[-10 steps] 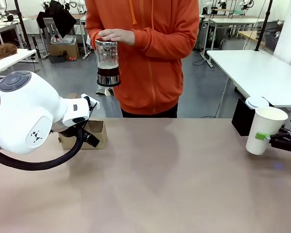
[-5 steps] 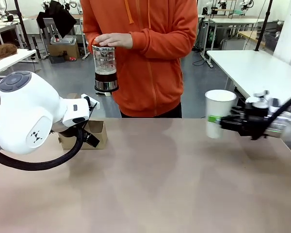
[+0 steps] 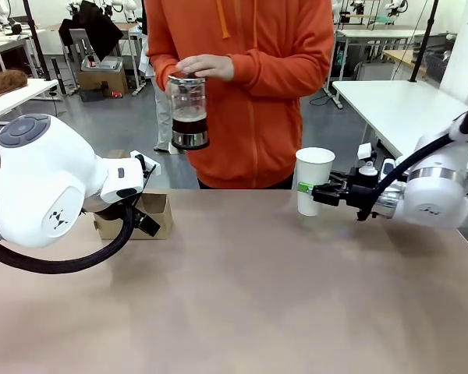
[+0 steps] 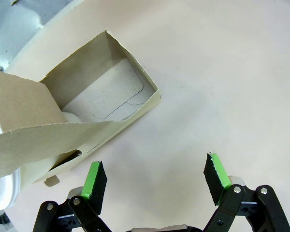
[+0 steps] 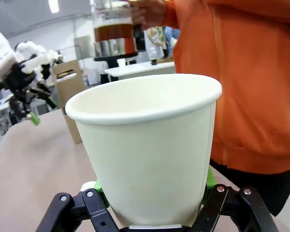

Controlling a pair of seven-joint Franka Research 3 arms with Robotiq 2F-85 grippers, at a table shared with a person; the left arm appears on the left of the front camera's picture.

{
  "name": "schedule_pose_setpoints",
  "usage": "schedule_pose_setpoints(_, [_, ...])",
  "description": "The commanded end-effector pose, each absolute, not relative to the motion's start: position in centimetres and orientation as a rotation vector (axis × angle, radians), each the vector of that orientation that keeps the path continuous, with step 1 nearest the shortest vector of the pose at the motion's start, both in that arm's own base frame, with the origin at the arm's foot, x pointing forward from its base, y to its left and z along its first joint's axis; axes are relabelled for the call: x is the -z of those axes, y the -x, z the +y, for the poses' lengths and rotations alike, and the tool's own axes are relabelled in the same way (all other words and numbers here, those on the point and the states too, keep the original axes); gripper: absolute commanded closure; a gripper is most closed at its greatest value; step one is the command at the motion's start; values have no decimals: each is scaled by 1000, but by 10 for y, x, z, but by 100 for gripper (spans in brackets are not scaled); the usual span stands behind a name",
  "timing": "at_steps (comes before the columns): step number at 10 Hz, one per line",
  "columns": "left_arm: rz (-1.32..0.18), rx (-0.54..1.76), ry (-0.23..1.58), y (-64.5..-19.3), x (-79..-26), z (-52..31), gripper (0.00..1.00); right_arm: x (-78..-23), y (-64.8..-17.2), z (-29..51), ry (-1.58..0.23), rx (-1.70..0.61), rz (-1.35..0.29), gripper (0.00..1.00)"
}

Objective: Pour a drink into a cup and package it in a carrier.
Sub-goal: Pick up the 600 ml Paper Cup and place it in the middle top area of the table, then when a person places the Paper Cup Lid on the 600 ml Paper Cup , lift the 600 ml Paper Cup.

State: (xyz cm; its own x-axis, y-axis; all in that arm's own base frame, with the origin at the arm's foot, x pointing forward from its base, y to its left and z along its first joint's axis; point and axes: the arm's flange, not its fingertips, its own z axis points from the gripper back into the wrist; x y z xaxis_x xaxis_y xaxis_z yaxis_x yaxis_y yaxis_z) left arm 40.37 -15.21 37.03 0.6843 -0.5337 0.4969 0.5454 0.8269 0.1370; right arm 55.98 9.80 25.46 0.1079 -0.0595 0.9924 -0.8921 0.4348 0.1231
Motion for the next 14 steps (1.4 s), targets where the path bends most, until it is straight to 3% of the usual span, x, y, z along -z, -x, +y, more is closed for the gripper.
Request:
schedule_pose_setpoints(1, [-550,604,25,-403,-371,-152,0,-243,-576,105,-929,-748,-1382,20])
schedule_pose_setpoints(4, [-550,604,25,-403,-371,-152,0,-242,-580,101,-1030,-718,-1367,20])
schedule_pose_setpoints(14, [-550,604,25,-403,-371,-152,0,-236,-579,102,-977,-733,-1359,20])
